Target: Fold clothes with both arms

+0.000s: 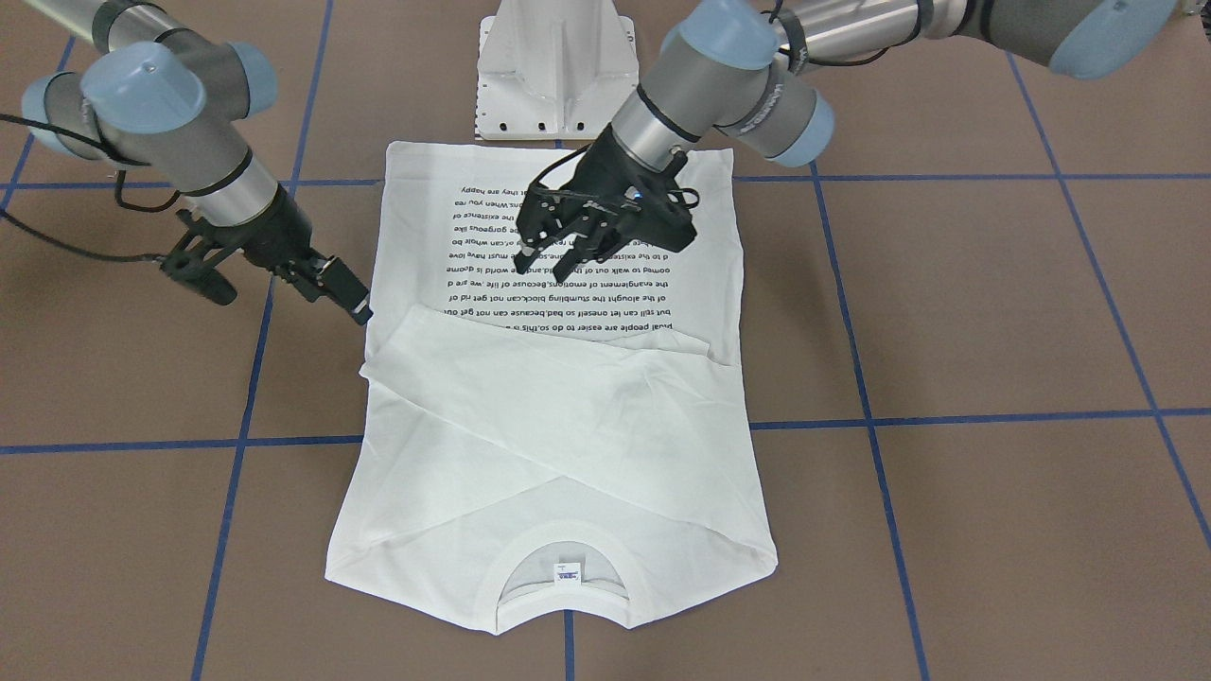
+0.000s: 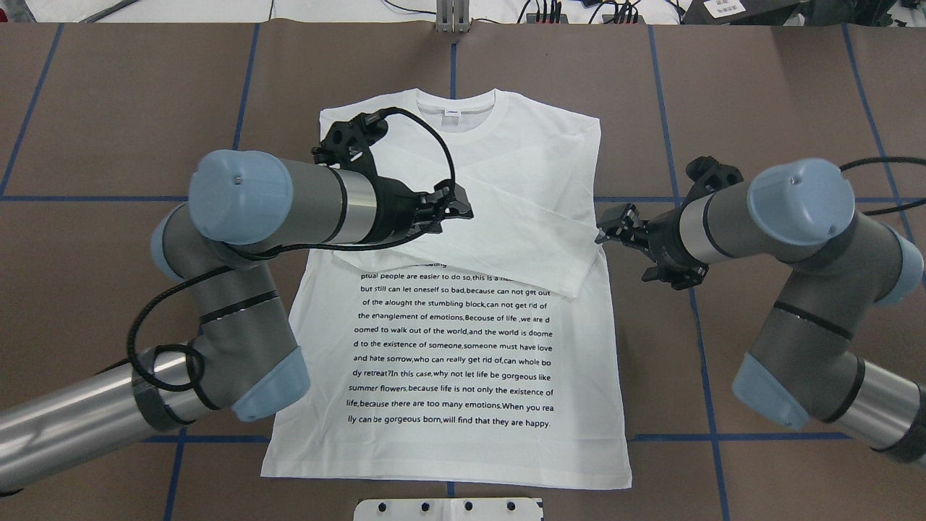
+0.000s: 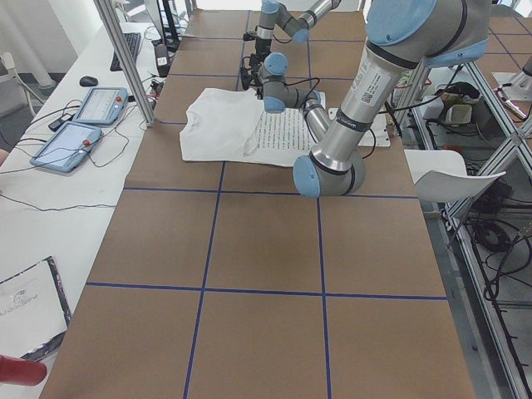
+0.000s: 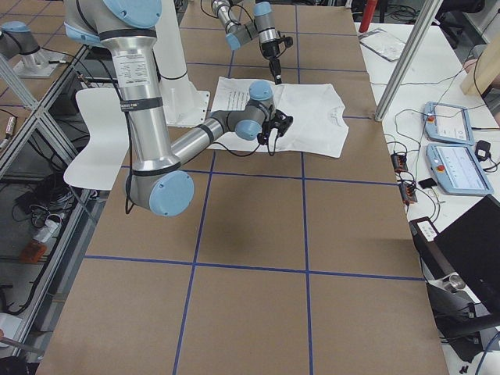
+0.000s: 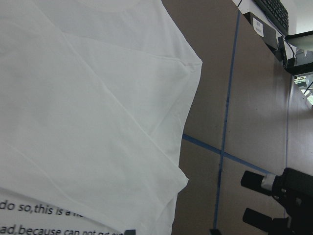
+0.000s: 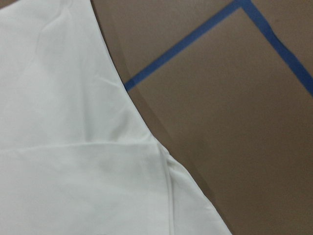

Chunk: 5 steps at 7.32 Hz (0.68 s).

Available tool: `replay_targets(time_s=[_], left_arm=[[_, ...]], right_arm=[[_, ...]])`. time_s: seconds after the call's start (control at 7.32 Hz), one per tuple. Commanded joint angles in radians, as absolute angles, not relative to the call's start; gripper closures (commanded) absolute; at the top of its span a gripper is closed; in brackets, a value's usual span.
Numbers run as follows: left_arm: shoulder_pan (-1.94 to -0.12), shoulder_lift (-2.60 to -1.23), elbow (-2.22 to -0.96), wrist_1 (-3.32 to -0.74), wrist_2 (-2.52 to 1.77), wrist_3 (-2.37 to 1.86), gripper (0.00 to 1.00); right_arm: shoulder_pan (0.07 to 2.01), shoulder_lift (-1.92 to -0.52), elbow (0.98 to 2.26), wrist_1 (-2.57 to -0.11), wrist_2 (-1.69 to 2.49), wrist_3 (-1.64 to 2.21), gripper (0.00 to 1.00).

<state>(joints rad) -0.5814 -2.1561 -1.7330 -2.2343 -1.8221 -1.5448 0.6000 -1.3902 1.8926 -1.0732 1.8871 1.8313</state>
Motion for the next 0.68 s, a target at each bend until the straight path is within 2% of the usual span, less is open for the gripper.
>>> replay_targets(time_s=[0.0,0.27,0.55], left_arm=[[-0.687,-2.024,-1.868,-2.090,-1.934,-1.361,0.42],[-0.748,-1.913,-1.888,-2.074,-1.997,-1.228,0.43],[-0.772,-1.867,-1.884,-2.075,-2.014,-1.210,0.43]], right_arm=[[0.398,-1.515,2.035,-1.074,1.736,1.958,0.00],[0.232,-1.548,2.171,-1.261,1.604,2.061,0.01],[0.059,-1.546,2.198,-1.305,1.477,2.260,0.01]])
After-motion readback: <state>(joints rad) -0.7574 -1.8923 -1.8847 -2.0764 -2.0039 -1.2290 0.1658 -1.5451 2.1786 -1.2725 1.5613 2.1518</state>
